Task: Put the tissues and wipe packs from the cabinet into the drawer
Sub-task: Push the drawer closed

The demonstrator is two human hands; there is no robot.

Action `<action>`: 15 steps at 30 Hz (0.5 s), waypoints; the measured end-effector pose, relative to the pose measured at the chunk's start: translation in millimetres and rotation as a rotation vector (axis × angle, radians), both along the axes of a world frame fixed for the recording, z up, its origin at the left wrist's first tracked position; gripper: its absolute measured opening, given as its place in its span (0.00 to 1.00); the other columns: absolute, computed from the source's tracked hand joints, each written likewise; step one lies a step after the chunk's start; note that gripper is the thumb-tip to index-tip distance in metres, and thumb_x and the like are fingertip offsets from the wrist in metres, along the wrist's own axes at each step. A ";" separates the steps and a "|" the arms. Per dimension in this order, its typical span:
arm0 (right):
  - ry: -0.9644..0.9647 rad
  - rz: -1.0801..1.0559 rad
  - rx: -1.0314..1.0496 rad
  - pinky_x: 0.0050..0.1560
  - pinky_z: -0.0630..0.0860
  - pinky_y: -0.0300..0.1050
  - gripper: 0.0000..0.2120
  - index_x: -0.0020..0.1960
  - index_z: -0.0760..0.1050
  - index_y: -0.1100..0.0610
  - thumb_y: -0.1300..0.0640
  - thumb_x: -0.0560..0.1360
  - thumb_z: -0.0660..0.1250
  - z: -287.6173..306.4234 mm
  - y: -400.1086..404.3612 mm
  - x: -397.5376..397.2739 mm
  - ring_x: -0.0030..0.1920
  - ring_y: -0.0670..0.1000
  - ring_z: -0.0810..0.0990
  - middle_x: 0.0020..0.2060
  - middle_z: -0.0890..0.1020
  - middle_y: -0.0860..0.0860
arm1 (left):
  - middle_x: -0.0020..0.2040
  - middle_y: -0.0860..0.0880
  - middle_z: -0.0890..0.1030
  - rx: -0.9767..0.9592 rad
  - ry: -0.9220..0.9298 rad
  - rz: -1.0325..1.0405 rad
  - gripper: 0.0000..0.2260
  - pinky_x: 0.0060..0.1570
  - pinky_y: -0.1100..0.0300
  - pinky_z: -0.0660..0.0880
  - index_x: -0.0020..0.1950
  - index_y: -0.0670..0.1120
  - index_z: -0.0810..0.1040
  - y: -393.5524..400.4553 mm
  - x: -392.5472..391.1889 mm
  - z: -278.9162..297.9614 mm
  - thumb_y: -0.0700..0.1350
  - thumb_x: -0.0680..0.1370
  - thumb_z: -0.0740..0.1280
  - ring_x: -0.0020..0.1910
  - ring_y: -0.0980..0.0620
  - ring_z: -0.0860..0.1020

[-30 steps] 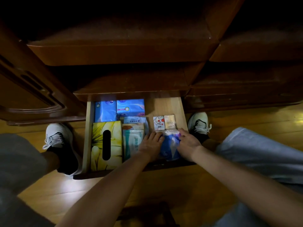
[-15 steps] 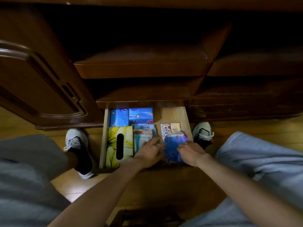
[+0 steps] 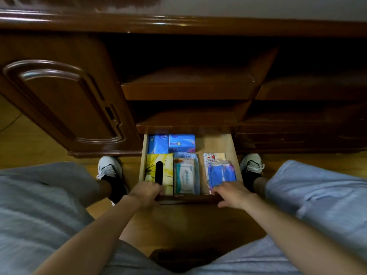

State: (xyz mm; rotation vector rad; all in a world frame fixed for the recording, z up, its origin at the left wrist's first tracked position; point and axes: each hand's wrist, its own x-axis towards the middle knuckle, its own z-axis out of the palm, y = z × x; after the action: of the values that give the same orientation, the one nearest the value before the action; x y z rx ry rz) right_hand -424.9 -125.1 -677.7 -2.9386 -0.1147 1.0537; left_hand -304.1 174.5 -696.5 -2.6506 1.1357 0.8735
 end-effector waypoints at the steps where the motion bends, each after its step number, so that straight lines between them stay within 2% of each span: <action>1: -0.018 0.006 -0.034 0.61 0.77 0.51 0.21 0.67 0.74 0.49 0.47 0.76 0.72 -2.5 1.2 -0.2 0.60 0.52 0.79 0.60 0.80 0.50 | 0.63 0.49 0.79 0.030 -0.025 -0.008 0.17 0.57 0.52 0.75 0.64 0.53 0.75 0.1 -2.8 -2.2 0.52 0.76 0.70 0.60 0.47 0.78; 7: -0.018 -0.018 -0.104 0.63 0.77 0.54 0.13 0.64 0.77 0.55 0.58 0.80 0.67 -6.8 9.0 6.6 0.61 0.57 0.79 0.58 0.81 0.56 | 0.60 0.46 0.80 0.041 -0.087 -0.017 0.14 0.55 0.49 0.77 0.64 0.51 0.74 -3.1 -12.0 -11.9 0.47 0.78 0.67 0.59 0.44 0.79; 11: -0.079 -0.010 -0.109 0.61 0.78 0.50 0.10 0.61 0.77 0.53 0.58 0.80 0.68 -3.1 5.4 6.0 0.59 0.54 0.79 0.57 0.81 0.53 | 0.58 0.48 0.82 0.004 -0.132 -0.001 0.13 0.52 0.50 0.78 0.62 0.52 0.74 -0.6 -7.9 -10.1 0.49 0.77 0.68 0.56 0.45 0.80; 15: -0.174 -0.042 -0.087 0.54 0.79 0.47 0.08 0.59 0.78 0.52 0.54 0.80 0.69 7.1 -3.9 11.0 0.53 0.51 0.81 0.51 0.82 0.51 | 0.53 0.51 0.83 -0.044 -0.241 0.015 0.13 0.42 0.56 0.72 0.60 0.56 0.75 0.1 4.7 -0.4 0.55 0.76 0.68 0.51 0.48 0.82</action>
State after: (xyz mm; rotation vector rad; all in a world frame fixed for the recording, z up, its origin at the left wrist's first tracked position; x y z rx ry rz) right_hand -413.9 -129.1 -670.6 -3.0922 -0.0094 0.8168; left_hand -299.4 174.5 -696.9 -2.7109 1.0883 0.5178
